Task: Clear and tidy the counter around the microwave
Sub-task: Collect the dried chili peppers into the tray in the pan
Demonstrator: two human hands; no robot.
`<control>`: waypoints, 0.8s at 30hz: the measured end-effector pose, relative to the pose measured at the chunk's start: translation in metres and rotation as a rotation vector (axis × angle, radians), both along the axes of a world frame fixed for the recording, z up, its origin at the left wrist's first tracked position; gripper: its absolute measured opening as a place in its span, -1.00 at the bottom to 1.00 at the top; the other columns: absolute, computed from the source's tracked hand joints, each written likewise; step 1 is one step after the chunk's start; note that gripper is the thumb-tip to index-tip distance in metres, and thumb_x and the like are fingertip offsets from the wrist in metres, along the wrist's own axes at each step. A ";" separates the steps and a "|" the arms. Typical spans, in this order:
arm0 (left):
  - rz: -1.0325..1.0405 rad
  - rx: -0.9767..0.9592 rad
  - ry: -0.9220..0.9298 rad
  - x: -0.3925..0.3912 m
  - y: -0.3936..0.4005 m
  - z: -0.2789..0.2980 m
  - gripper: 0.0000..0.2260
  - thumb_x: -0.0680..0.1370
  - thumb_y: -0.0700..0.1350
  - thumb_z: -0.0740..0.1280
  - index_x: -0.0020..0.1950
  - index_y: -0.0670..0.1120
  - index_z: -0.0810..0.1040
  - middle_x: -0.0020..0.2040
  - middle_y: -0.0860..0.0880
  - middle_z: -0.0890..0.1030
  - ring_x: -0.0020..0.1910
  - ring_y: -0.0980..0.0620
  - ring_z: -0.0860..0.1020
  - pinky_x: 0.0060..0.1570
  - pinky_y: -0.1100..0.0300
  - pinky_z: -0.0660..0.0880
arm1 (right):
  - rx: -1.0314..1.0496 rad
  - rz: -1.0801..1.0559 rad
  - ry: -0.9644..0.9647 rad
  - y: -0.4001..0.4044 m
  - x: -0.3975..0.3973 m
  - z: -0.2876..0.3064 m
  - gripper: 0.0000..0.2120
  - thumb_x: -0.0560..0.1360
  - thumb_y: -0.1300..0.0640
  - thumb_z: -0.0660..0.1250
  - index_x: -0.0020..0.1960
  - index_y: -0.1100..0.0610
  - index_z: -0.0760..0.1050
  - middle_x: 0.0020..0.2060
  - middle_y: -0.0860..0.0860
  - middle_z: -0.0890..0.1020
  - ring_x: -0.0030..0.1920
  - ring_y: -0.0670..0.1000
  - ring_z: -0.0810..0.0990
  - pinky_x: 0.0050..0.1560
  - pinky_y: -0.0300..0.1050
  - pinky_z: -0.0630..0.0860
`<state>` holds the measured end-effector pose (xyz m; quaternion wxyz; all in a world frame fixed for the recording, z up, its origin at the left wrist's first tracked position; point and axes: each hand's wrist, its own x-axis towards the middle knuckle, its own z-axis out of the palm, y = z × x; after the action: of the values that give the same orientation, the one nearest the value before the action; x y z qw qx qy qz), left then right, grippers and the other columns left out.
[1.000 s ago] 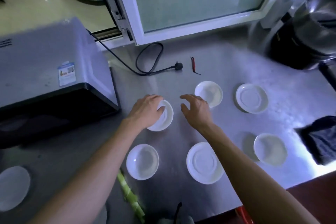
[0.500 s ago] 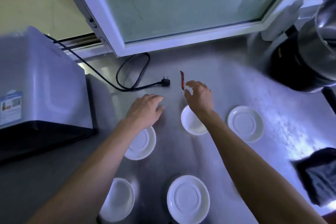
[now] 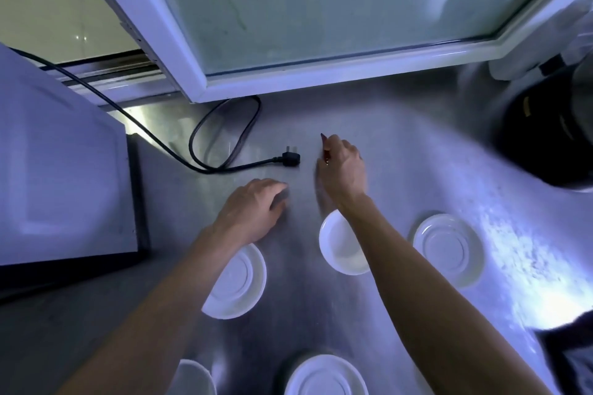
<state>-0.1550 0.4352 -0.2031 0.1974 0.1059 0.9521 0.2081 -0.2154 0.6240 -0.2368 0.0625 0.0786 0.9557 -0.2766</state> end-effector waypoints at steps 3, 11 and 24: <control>0.009 -0.003 0.000 0.000 -0.001 0.000 -0.74 0.59 -0.04 0.30 0.27 0.00 0.54 0.24 0.04 0.59 0.20 -0.08 0.51 0.14 -0.01 0.49 | 0.008 -0.021 -0.009 0.000 -0.002 0.001 -0.90 0.52 0.28 0.22 0.03 0.20 0.45 -0.09 0.15 0.57 -0.09 0.24 0.50 -0.13 0.03 0.44; -0.014 -0.032 0.038 0.018 0.002 0.032 -0.68 0.61 -0.02 0.28 0.36 0.00 0.50 0.33 0.06 0.55 0.30 -0.04 0.47 0.22 0.02 0.44 | -0.115 -0.040 0.166 0.009 0.034 0.033 -0.87 0.46 0.30 0.29 -0.04 0.14 0.54 -0.18 0.05 0.60 -0.19 0.16 0.51 -0.25 0.00 0.46; 0.085 -0.076 0.132 0.149 -0.066 0.106 -0.68 0.63 0.01 0.24 0.36 0.00 0.50 0.30 0.05 0.56 0.28 -0.06 0.47 0.19 0.02 0.42 | -0.247 0.209 0.274 -0.062 0.176 0.088 -0.86 0.48 0.28 0.37 0.00 0.13 0.61 -0.13 0.04 0.65 -0.15 0.11 0.57 -0.20 0.05 0.54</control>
<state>-0.0063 0.3689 -0.0974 0.1290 0.0712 0.9739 0.1727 -0.0394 0.5620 -0.1493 -0.0305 -0.0676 0.9171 -0.3918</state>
